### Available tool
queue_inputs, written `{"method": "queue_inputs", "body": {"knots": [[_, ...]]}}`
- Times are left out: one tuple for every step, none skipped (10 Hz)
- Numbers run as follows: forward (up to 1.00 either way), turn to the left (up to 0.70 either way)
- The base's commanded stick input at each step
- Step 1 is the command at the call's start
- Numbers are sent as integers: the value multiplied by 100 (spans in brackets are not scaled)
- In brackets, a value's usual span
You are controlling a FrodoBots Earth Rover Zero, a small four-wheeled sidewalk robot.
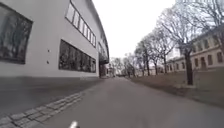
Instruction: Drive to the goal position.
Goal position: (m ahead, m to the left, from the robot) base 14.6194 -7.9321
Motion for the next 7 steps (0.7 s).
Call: {"method": "queue_inputs", "body": {"knots": [[100, 1], [100, 1], [100, 1], [100, 1], [100, 1], [100, 1], [100, 1]]}}
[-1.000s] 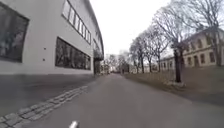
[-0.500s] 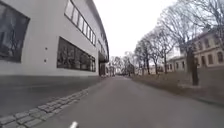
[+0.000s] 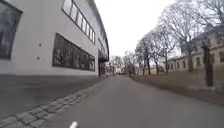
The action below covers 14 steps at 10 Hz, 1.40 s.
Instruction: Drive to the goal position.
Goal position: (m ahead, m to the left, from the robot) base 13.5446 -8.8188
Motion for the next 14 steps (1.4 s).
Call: {"method": "queue_inputs", "body": {"knots": [[100, 1], [100, 1], [100, -13], [100, -39], [100, -36], [100, 1], [100, 1], [100, 1], [100, 1], [100, 1], [100, 1], [100, 1], [100, 1], [100, 1]]}}
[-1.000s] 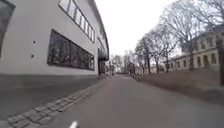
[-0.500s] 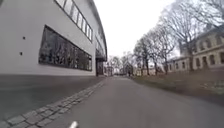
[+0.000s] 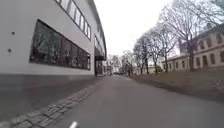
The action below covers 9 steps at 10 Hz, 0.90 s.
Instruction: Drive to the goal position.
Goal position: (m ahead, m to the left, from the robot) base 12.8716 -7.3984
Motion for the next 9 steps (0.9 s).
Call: {"method": "queue_inputs", "body": {"knots": [[100, 1], [100, 1], [100, 1], [100, -7], [100, -28], [100, -39], [100, -24], [100, 1], [100, 1]]}}
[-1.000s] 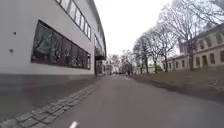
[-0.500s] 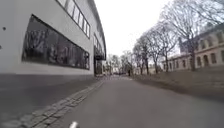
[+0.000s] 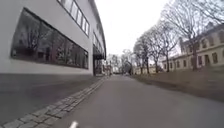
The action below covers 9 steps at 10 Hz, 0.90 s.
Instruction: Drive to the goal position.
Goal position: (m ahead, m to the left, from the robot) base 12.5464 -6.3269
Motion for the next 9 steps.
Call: {"method": "queue_inputs", "body": {"knots": [[100, 1], [100, 1], [100, 1], [100, 1], [100, 1], [100, 1], [100, 1], [100, 1], [100, 1]]}}
